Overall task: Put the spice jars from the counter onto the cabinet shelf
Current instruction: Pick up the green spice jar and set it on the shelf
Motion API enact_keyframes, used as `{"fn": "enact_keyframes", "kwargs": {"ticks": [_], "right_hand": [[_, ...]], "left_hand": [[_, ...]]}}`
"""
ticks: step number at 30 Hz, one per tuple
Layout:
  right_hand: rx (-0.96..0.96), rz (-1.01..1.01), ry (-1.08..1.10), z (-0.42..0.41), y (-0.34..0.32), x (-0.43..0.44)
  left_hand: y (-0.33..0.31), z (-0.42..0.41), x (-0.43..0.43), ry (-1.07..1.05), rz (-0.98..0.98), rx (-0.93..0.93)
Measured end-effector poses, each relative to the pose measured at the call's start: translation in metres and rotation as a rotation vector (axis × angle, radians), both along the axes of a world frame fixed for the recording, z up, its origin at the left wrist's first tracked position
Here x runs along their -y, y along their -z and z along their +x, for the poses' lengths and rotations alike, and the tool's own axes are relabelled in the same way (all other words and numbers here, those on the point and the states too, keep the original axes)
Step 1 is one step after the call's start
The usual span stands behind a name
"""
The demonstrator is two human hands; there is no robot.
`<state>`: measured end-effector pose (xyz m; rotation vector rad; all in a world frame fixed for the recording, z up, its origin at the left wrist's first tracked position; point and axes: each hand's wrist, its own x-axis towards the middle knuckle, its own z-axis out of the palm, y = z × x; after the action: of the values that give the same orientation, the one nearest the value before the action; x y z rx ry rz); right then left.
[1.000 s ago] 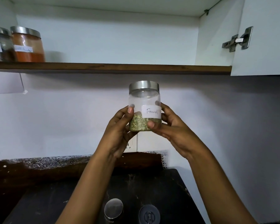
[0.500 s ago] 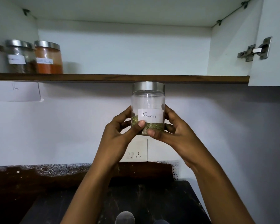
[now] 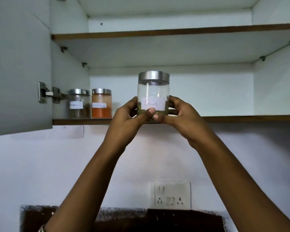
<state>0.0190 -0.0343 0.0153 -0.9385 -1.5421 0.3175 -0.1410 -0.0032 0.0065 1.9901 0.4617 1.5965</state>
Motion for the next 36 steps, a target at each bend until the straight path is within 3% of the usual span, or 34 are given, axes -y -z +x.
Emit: {"fn": "enact_keyframes", "kwargs": {"ticks": [4, 13, 36], "right_hand": [[0.05, -0.034, 0.006, -0.029, -0.034, -0.041], [0.176, -0.302, 0.156, -0.065, -0.051, -0.115], [0.299, -0.523, 0.332, -0.082, -0.068, -0.191]], "left_hand": [[-0.032, -0.028, -0.042, -0.114, 0.002, -0.036], [-0.048, -0.054, -0.125, -0.404, -0.191, -0.315], [-0.066, -0.052, -0.185, -0.646, -0.238, -0.498]]}}
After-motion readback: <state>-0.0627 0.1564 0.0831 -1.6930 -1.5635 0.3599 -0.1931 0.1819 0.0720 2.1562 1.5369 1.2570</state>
